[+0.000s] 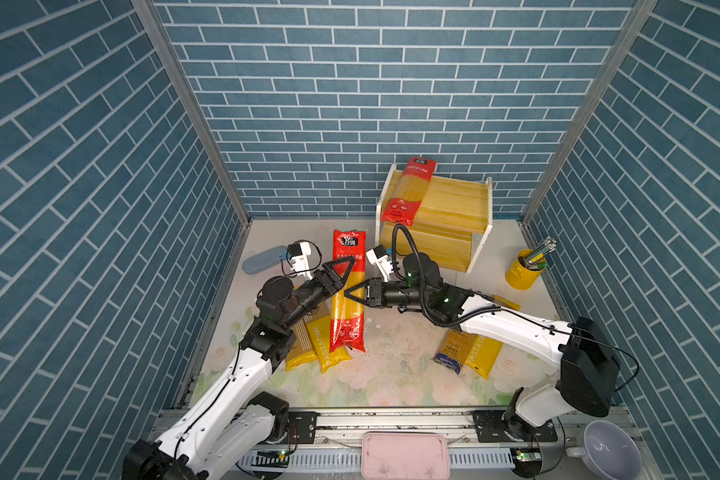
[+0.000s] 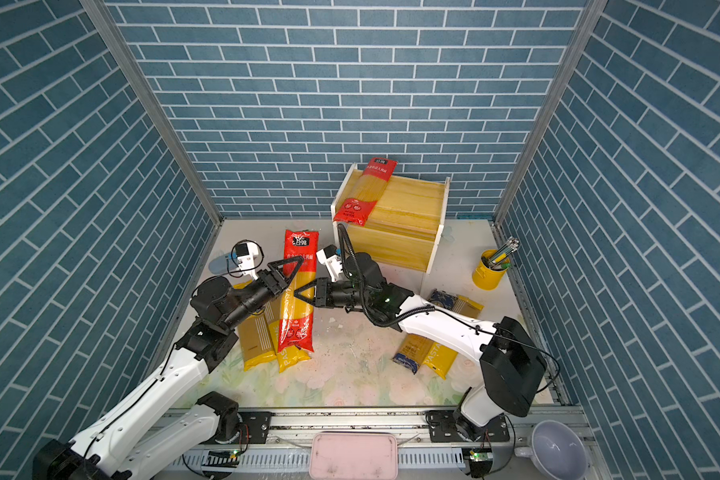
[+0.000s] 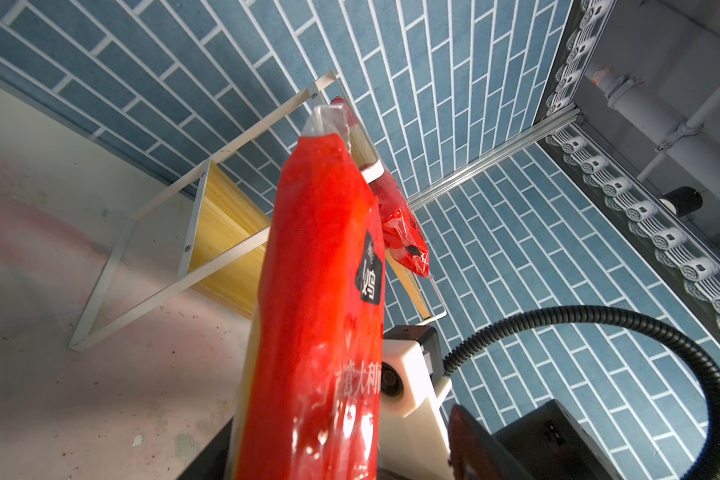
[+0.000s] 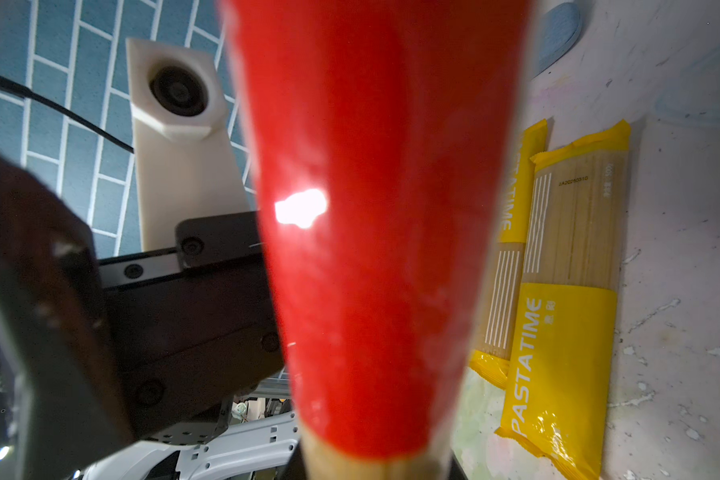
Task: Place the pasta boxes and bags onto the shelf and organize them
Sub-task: 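Hold the red bag upright with both grippers and raise it, then carry the red bag to the shelf with the right gripper while the left releases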
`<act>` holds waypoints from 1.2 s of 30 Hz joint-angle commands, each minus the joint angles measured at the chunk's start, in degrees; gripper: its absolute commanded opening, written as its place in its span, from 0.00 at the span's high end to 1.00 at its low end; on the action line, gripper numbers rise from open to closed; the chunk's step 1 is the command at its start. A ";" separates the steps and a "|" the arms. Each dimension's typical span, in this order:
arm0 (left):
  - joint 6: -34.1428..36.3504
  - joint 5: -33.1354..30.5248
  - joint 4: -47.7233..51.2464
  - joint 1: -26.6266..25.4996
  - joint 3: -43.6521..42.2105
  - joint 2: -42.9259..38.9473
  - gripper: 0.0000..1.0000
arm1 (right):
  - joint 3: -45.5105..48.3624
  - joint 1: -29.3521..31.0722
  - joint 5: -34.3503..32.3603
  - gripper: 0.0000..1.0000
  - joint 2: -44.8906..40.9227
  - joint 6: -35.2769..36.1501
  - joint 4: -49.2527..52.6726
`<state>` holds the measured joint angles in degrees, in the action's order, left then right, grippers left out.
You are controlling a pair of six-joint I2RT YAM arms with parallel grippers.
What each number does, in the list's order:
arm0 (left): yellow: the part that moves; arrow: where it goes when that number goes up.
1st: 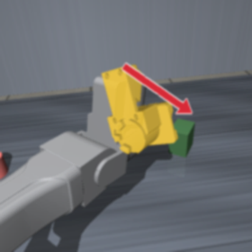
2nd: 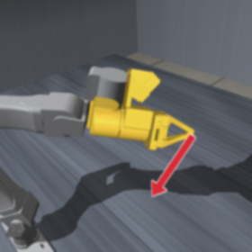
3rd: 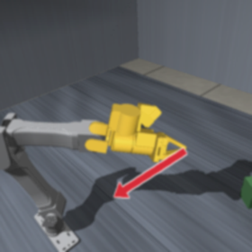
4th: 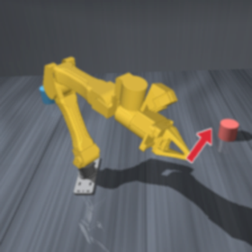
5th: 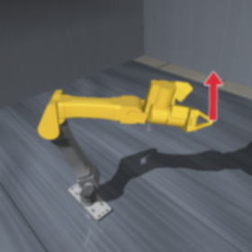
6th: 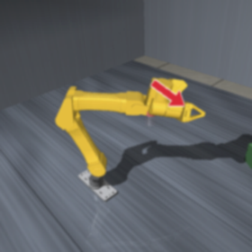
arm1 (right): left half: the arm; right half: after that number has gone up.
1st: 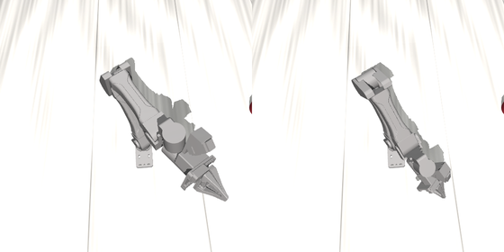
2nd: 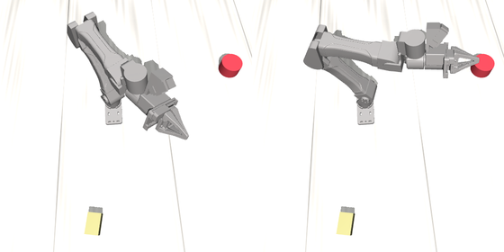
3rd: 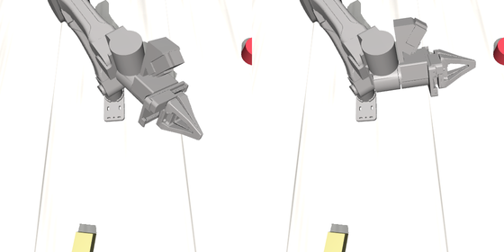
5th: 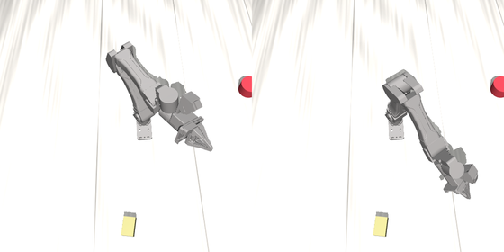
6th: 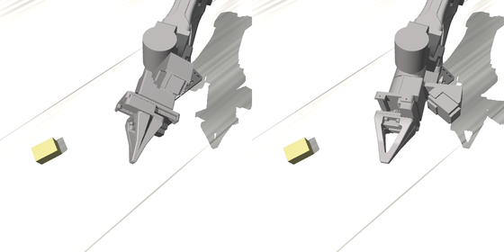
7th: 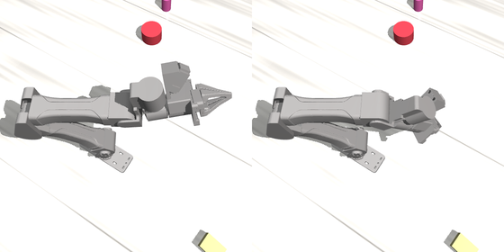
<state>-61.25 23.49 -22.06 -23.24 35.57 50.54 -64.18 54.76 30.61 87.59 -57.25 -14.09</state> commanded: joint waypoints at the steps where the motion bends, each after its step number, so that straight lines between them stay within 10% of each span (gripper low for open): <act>1: -0.05 3.16 -4.40 -1.08 3.23 -1.03 0.23 | -4.92 0.32 -2.22 1.00 -3.74 1.52 -2.64; 21: 3.78 3.06 -0.14 -0.58 4.24 -2.94 0.16 | -22.23 -4.73 -5.18 1.00 -8.80 12.47 24.63; 36: 9.39 -0.31 8.62 -2.40 4.59 -5.59 0.16 | -55.01 -17.51 -9.33 1.00 -0.11 16.13 48.89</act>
<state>-53.69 24.01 -14.52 -24.64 39.92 45.30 -112.22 39.62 21.76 86.19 -42.96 35.51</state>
